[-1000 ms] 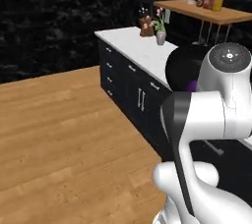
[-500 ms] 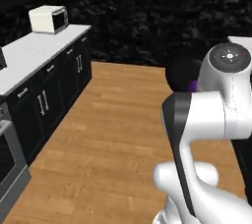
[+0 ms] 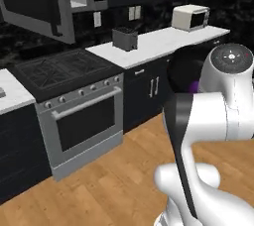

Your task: Pick the eggplant from the sink and place it in the bowl. Then pick the bowl and place it in the microwave. Then close the microwave door and press the start button.

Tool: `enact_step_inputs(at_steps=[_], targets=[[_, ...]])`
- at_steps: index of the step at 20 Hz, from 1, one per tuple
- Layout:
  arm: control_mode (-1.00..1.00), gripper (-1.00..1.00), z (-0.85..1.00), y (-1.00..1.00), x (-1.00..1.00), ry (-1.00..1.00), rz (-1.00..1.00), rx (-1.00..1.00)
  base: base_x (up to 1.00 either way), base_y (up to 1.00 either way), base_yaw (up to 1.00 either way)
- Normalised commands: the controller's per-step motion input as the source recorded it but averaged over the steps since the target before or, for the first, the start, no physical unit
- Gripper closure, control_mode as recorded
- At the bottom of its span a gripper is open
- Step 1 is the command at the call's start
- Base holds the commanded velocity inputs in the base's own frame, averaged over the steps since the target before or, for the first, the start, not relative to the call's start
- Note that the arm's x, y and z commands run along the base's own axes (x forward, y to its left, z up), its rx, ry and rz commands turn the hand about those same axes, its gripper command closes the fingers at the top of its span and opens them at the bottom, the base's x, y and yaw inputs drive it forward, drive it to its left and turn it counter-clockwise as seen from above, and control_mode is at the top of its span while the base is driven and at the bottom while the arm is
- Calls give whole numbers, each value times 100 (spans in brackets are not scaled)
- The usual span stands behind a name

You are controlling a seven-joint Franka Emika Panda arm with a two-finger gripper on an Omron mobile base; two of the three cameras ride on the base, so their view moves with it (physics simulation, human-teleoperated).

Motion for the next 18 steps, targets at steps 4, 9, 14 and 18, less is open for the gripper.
enact_step_inputs(at_steps=[4, 9, 14, 18], targets=[[100, 100, 0, 0, 0, 0, 0, 0, 4, 0, 100], [100, 100, 0, 0, 0, 0, 0, 0, 32, -58, 74], [100, 100, 0, 0, 0, 0, 0, 0, 7, -100, 48], [100, 100, 0, 0, 0, 0, 0, 0, 3, -98, 55]])
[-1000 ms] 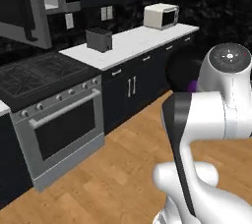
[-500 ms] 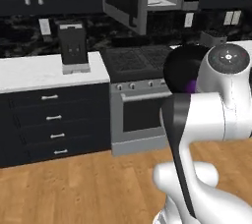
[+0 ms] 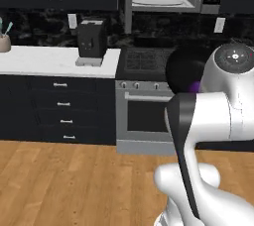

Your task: Pick the eggplant from the sink and place it in the bowl. Then pick the bowl and place it in the microwave. Then close the microwave door and press the start button.

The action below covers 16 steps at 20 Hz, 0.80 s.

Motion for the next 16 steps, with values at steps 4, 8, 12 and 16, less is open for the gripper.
enact_step_inputs(at_steps=[4, 8, 12, 16], targets=[[100, 100, 0, 0, 0, 0, 0, 0, 30, -100, 46], [100, 100, 0, 0, 0, 0, 0, 0, 66, -97, 32], [100, 100, 0, 0, 0, 0, 0, 0, 95, -69, 26], [100, 100, 0, 0, 0, 0, 0, 0, 100, -57, 25]])
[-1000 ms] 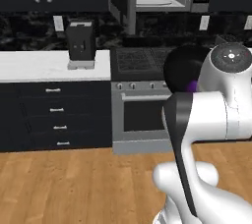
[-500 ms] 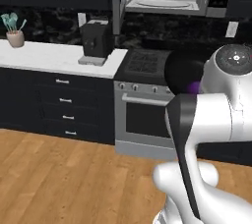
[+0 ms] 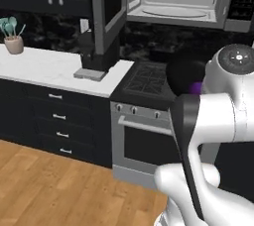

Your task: Pick the eggplant from the sink and place it in the bowl. Then pick the bowl and place it in the microwave. Then close the microwave door and press the start button.

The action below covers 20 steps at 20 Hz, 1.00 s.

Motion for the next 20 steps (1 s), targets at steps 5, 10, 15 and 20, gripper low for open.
enact_step_inputs(at_steps=[5, 10, 15, 20], targets=[[100, 100, 0, 0, 0, 0, 0, 0, 33, -76, 28], [100, 100, 0, 0, 0, 0, 0, 0, 34, -63, 11], [100, 100, 0, 0, 0, 0, 0, 0, 86, -29, 1], [100, 100, 0, 0, 0, 0, 0, 0, 89, 2, -1]])
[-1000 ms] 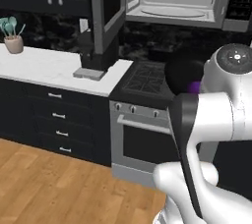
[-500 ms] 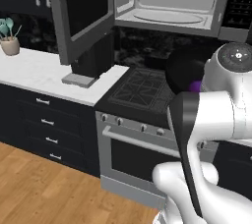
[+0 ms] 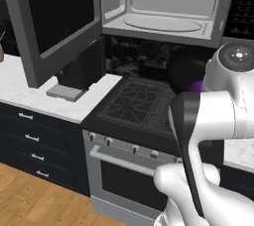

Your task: Pick the eggplant from the sink and place it in the bowl. Then pick the bowl and place it in the microwave. Then close the microwave door and press the start button.

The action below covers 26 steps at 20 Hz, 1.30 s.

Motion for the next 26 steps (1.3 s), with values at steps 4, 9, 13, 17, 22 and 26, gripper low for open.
enact_step_inputs(at_steps=[4, 9, 13, 17, 22, 26], targets=[[100, 100, 0, 0, 0, 0, 0, 0, 87, 50, -12], [100, 100, 0, 0, 0, 0, 0, 0, 68, 44, -19], [100, 100, 0, 0, 0, 0, 0, 0, 32, 17, -17], [100, 100, 0, 0, 0, 0, 0, 0, 11, 12, 0], [-100, 100, 28, 7, 0, -1, 3, -4, 0, 12, 0], [-100, 100, 72, 0, 3, -20, 5, -2, 0, 0, 0]])
